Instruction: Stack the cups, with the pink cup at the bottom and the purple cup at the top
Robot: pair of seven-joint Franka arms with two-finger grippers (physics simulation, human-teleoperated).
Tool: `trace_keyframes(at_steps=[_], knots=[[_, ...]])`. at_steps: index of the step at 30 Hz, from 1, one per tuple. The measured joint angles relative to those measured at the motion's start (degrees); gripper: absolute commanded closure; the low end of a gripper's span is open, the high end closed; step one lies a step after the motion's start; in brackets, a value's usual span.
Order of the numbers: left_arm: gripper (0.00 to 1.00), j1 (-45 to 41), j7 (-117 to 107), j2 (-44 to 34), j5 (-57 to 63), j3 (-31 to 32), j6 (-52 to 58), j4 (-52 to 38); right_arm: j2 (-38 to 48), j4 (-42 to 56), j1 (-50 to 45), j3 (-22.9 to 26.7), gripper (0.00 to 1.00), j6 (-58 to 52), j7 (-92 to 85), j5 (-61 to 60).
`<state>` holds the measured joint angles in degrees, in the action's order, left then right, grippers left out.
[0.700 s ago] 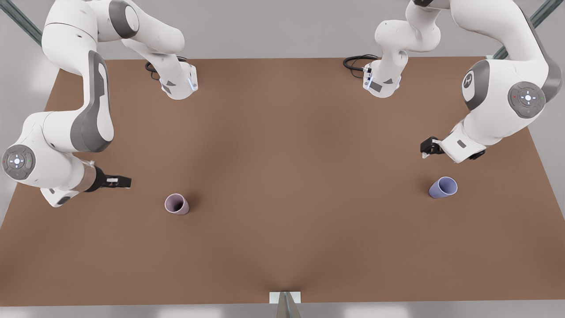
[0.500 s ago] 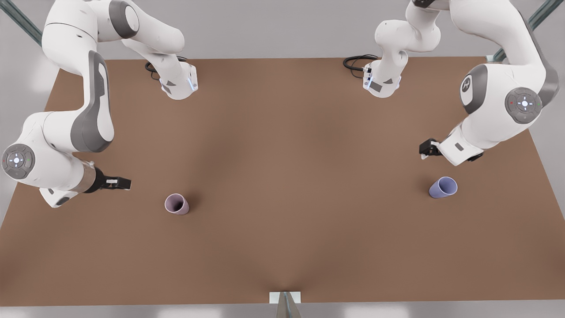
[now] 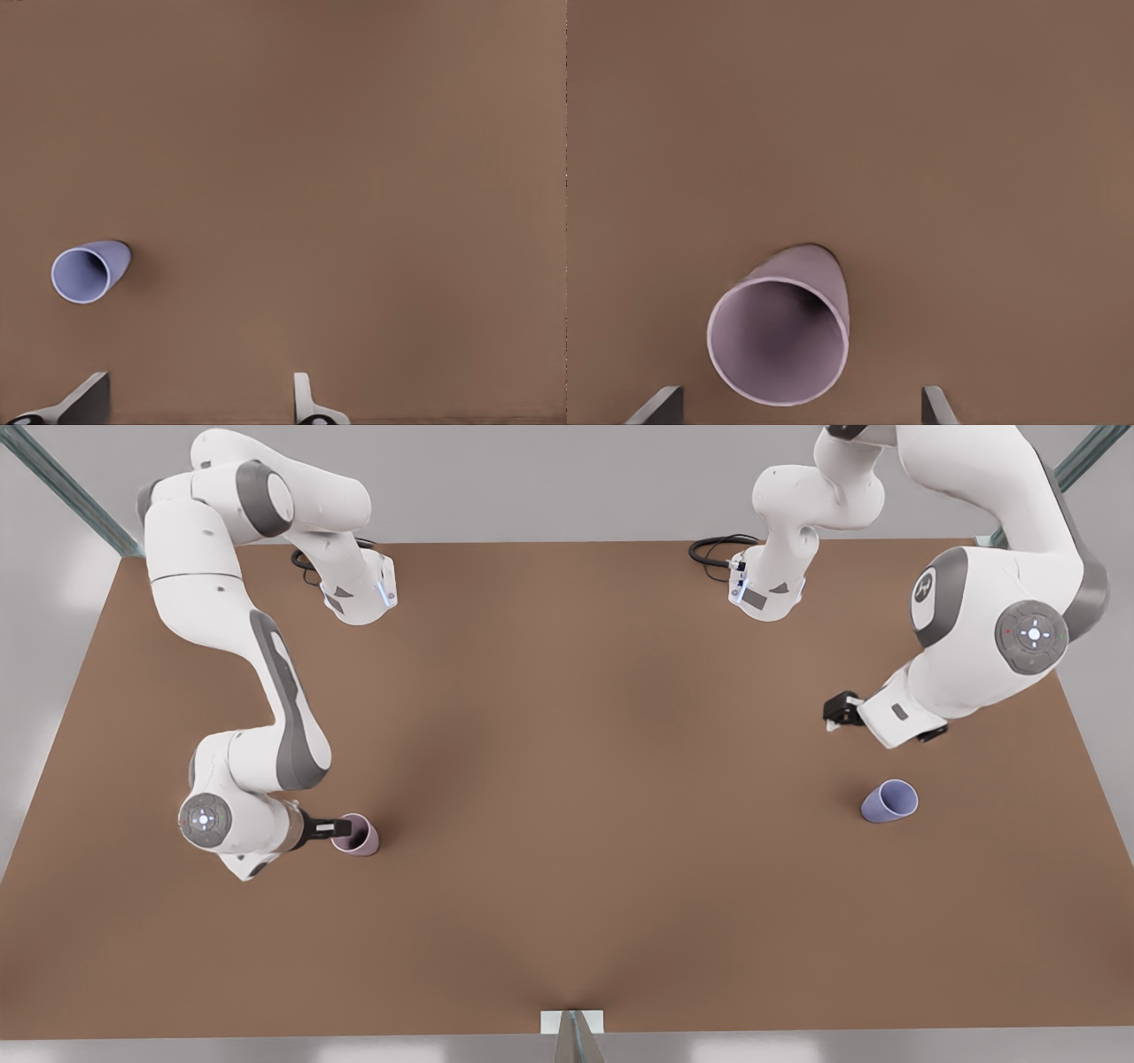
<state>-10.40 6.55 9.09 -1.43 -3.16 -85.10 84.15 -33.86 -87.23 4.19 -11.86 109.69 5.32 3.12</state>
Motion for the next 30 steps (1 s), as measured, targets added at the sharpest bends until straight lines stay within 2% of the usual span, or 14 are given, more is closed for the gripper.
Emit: trace_keyframes(at_steps=[11, 12, 13, 15, 18, 24, 30], knots=[[0.0, 0.22, 0.33, -0.13, 0.11, -0.55, 2.11, -0.04, -1.89, -5.94, 0.99, 0.39, 0.0, 7.46, 0.43, 0.1], [0.0, 0.29, 0.35, -0.03, 0.18, -0.58, 2.32, -0.03, -1.85, -6.16, 0.63, 0.37, 0.08, 7.64, 0.46, 0.1], [0.0, 0.33, 0.37, -0.04, 0.22, -0.6, 2.62, -0.02, -1.92, -6.26, 0.45, 0.36, 0.32, 7.8, 0.48, 0.11], [0.0, 0.33, 0.41, -0.22, 0.28, -0.61, 3.29, -0.19, -2.34, -6.03, 0.46, 0.36, 0.52, 8.17, 0.51, 0.11], [0.0, 0.31, 0.48, -0.38, 0.35, -0.58, 3.89, -0.23, -2.8, -6.32, 0.69, 0.35, 0.57, 8.79, 0.47, 0.04], [0.0, 0.26, 0.6, -0.85, 0.46, -0.52, 4.6, -0.28, -3.34, -6.53, 0.79, 0.27, 0.79, 9.13, 0.47, -0.21], [0.0, 0.27, 0.68, -0.6, 0.56, -0.43, 4.72, -0.28, -2.89, -5.92, 0.53, 0.04, 0.79, 9.11, 0.32, -0.59]])
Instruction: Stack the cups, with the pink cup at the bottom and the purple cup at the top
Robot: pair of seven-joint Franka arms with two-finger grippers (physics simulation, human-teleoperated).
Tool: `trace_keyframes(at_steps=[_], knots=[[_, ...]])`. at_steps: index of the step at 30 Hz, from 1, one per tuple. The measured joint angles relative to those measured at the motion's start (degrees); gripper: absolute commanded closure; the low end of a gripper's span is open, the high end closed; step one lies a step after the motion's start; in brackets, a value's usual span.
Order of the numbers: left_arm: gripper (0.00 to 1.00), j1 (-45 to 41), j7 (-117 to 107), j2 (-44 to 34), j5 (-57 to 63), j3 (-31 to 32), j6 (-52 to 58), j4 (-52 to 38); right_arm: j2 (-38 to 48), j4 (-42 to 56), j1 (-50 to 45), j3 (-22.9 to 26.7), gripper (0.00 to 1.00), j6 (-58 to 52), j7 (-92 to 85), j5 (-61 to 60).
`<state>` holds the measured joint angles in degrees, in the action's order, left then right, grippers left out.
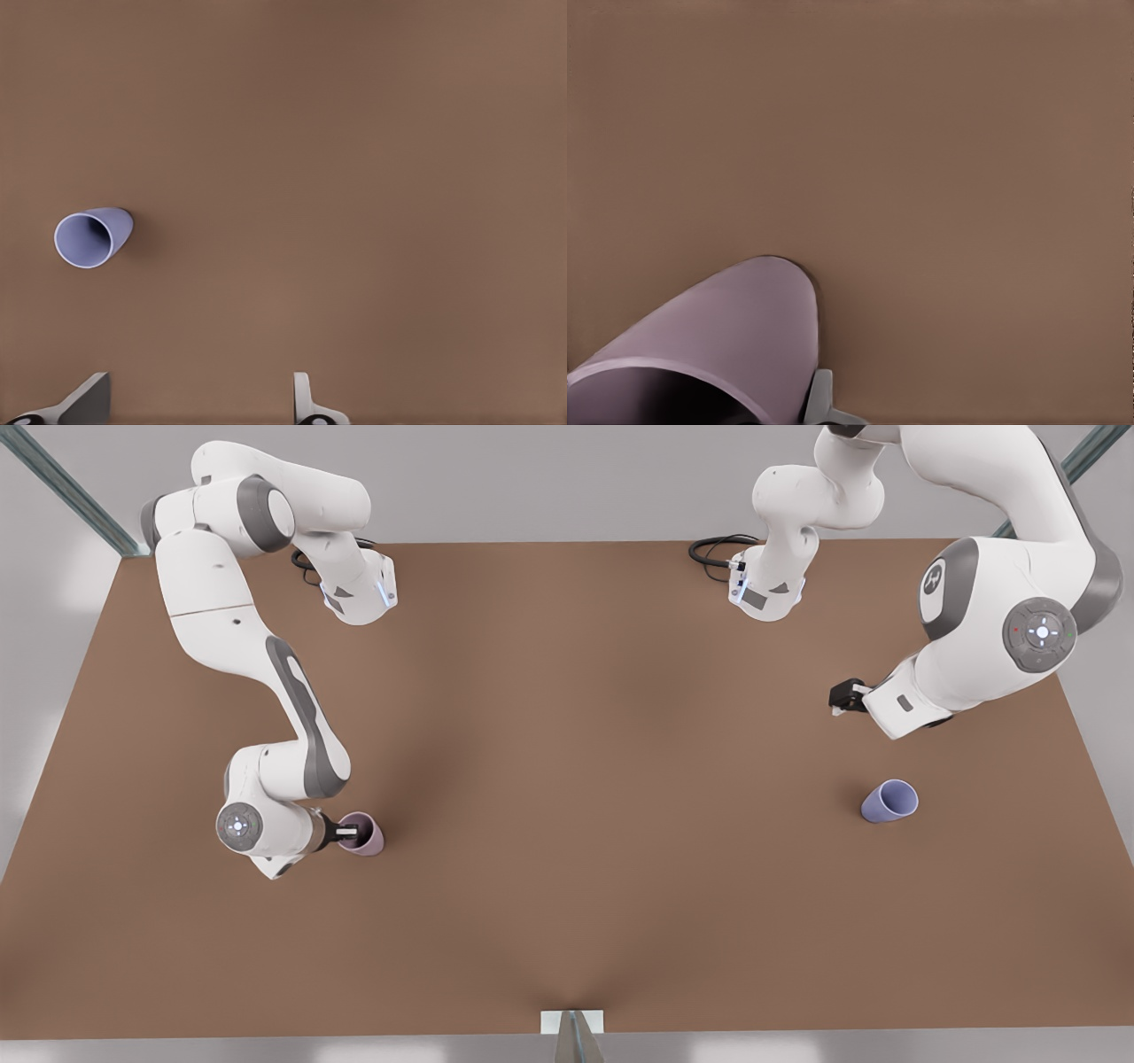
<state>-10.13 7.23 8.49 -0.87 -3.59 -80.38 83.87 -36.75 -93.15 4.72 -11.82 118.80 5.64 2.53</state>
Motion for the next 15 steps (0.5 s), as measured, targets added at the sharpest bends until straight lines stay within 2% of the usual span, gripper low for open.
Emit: trace_keyframes(at_steps=[5, 10, 15], knots=[[0.0, 0.03, 0.04, 0.12, -0.17, 0.15, 0.0, 0.0, 0.53, 6.13, -1.42, -4.06, 0.79, -1.41, 1.0, -2.28], [0.0, 0.03, 0.03, -0.94, -0.4, 1.61, 0.1, -0.07, -1.0, 15.47, -12.4, -4.89, 0.79, -5.31, 5.9, -3.2], [0.0, -0.33, -0.04, -1.27, -0.2, 1.68, 0.36, -0.05, -18.85, 45.85, -27.12, -2.53, 0.79, -11.63, 14.5, -3.28]])
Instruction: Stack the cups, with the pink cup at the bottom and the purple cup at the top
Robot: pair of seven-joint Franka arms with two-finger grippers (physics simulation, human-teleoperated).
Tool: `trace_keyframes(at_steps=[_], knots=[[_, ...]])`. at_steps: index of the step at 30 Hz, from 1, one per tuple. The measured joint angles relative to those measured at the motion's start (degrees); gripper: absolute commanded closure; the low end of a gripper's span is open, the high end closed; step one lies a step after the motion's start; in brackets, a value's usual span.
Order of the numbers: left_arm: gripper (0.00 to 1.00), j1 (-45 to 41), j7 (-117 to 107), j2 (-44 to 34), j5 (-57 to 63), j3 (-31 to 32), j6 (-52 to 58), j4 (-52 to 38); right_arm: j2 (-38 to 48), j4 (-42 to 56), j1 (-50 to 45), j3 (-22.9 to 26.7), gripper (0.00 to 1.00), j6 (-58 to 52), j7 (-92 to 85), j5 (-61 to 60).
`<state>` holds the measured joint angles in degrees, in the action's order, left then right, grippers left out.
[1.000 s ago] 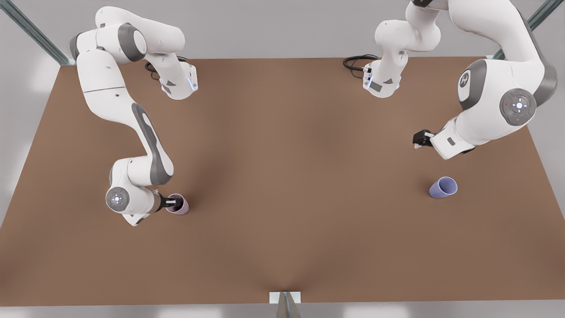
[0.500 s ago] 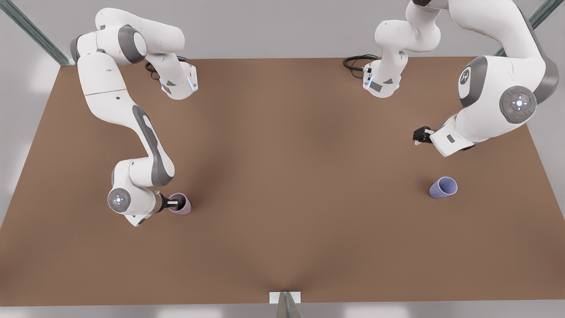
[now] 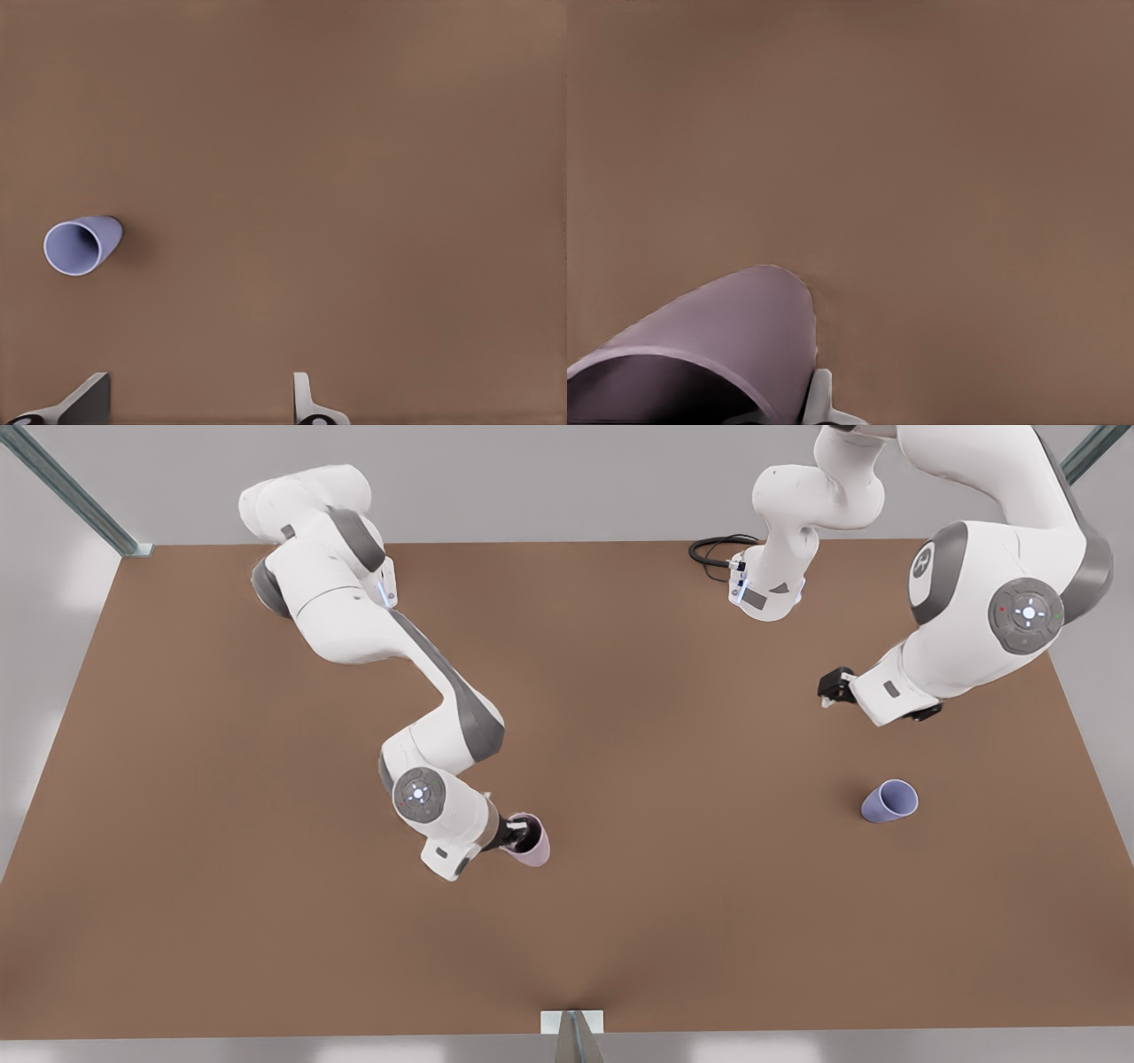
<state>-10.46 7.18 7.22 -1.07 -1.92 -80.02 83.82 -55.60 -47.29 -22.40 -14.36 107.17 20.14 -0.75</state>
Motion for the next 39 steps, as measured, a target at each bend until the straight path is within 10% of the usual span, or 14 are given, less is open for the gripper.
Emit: trace_keyframes(at_steps=[11, 12, 13, 19, 34, 39], knots=[[0.0, 0.26, -0.2, 2.94, 1.89, -5.74, -2.39, 1.5, -10.94, 6.67, -7.19, 4.72, 0.79, -0.93, 14.48, 0.39], [0.0, 0.43, -0.19, 3.21, 2.22, -7.54, -4.5, 3.81, -11.04, 6.63, -7.34, 4.88, 0.23, -0.84, 15.51, 0.51], [0.0, 0.84, -0.16, 3.33, 2.46, -9.35, -7.29, 6.99, -11.08, 6.57, -7.68, 5.15, 0.0, -0.79, 16.51, 0.64], [0.0, 6.95, 1.38, 4.54, 2.68, -12.75, -25.96, 22.09, -11.0, 6.5, -8.95, 6.13, 0.0, -0.81, 21.72, 1.6], [0.0, 13.66, 4.75, 16.41, -0.7, -13.01, -47.36, 23.36, -6.99, 5.64, -7.88, 6.15, 0.0, -1.18, 28.08, 2.01], [0.0, 14.49, 5.45, 17.21, -0.99, -13.02, -48.63, 25.66, 21.1, -19.2, 7.26, 5.9, 0.0, -3.82, 24.92, 1.9]])
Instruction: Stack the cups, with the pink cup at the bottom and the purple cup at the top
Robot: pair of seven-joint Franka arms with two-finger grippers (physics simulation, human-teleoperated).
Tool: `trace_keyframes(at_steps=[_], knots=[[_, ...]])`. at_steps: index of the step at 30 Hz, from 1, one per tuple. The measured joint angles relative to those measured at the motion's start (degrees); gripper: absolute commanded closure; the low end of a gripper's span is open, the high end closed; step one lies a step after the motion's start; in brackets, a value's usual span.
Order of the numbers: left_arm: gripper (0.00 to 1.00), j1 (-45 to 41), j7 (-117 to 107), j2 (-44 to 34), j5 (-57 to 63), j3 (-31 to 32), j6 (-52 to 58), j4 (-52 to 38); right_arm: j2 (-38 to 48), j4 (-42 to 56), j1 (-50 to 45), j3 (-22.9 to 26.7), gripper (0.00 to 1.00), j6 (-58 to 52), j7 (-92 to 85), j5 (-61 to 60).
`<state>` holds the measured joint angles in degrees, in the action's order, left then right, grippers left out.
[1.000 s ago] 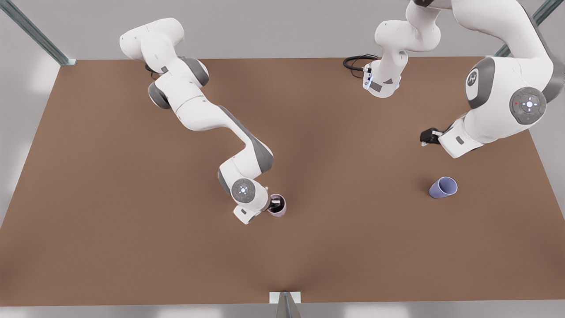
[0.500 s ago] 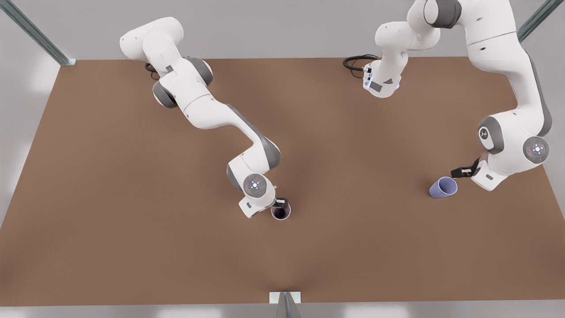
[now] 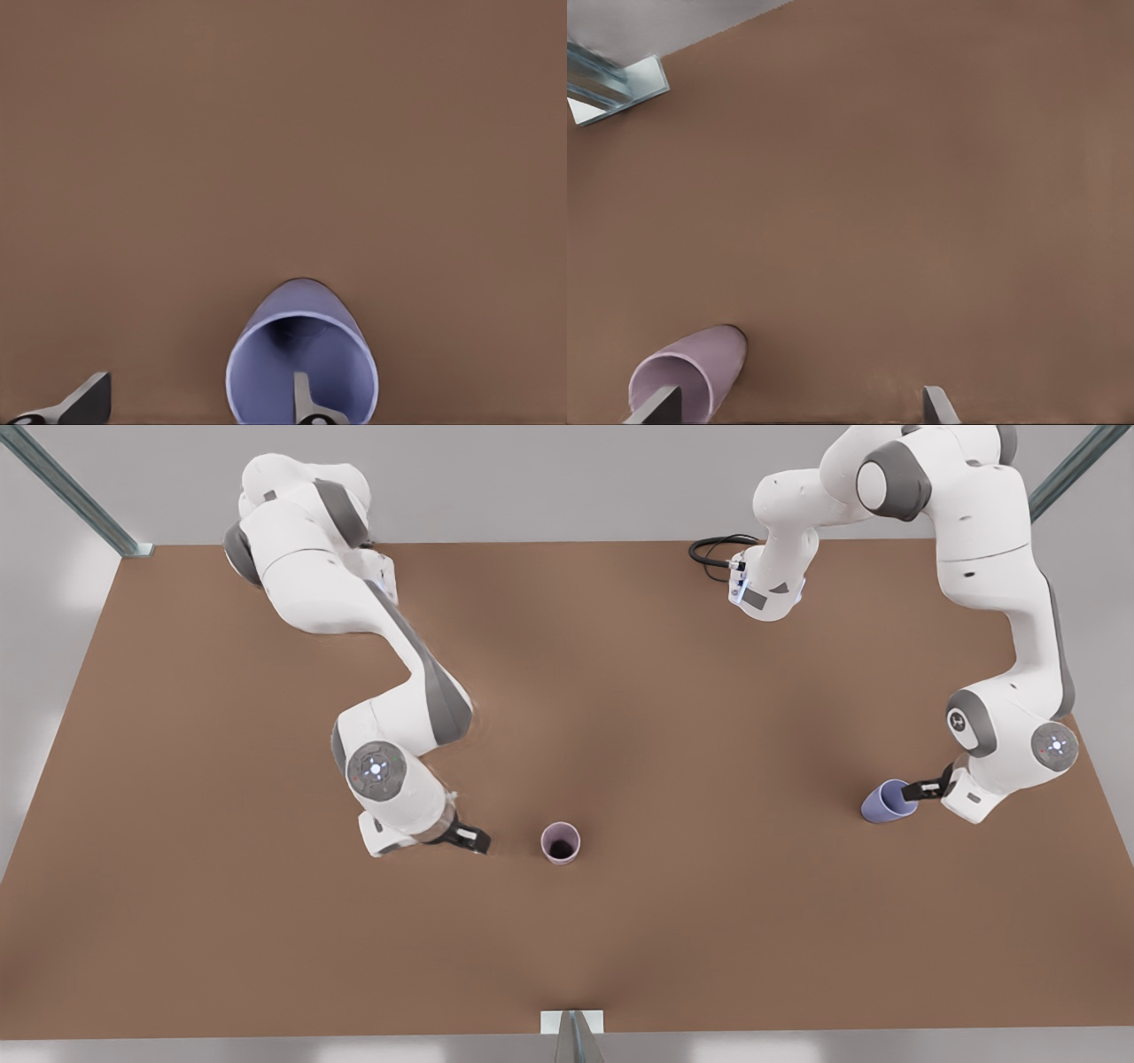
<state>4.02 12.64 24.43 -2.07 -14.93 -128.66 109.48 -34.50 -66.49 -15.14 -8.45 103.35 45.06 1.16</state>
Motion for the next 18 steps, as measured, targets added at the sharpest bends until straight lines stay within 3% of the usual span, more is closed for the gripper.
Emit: trace_keyframes(at_steps=[2, 4, 7, 9, 10, 11, 12, 14, 18], knots=[[0.0, 0.09, 0.27, -0.02, 0.02, 0.0, -0.19, 0.69, 9.25, -5.53, 11.03, 0.21, 0.0, -4.01, -3.19, -1.27], [0.0, 0.11, 0.51, 0.49, -0.03, 0.04, -0.46, 0.85, 10.37, -5.28, 19.53, 0.29, 0.0, -8.12, -7.3, -1.93], [0.0, 0.1, 0.81, 1.69, -0.13, 0.08, -1.15, 0.9, 10.84, -6.3, 24.5, 0.44, 0.0, -11.11, -13.79, -2.02], [0.0, 0.16, 0.99, 2.56, -0.17, 0.12, -1.63, 0.92, 15.57, -13.14, 25.72, 0.44, 0.0, -10.52, -18.17, -1.72], [0.14, 0.18, 1.06, 2.88, -0.19, 0.21, -1.88, 0.93, 19.49, -18.75, 25.88, 0.42, 0.0, -9.55, -20.37, -1.51], [0.36, 0.19, 1.09, 3.05, -0.36, 0.32, -2.07, 0.94, 21.62, -21.69, 25.82, 0.38, 0.0, -8.71, -22.71, -1.36], [0.52, 0.19, 1.09, 3.13, -0.68, 0.42, -2.24, 0.98, 22.58, -22.84, 25.68, 0.35, 0.0, -7.99, -24.95, -1.2], [0.6, 0.19, 0.83, 3.42, -1.43, 0.56, -2.54, 1.02, 22.71, -22.97, 25.31, 0.15, 0.0, -6.86, -29.07, -1.03], [0.64, 0.19, 0.64, 3.88, -3.11, 0.68, -2.82, 1.29, 20.77, -21.23, 24.99, -0.03, 0.0, -5.48, -36.71, -0.91]])
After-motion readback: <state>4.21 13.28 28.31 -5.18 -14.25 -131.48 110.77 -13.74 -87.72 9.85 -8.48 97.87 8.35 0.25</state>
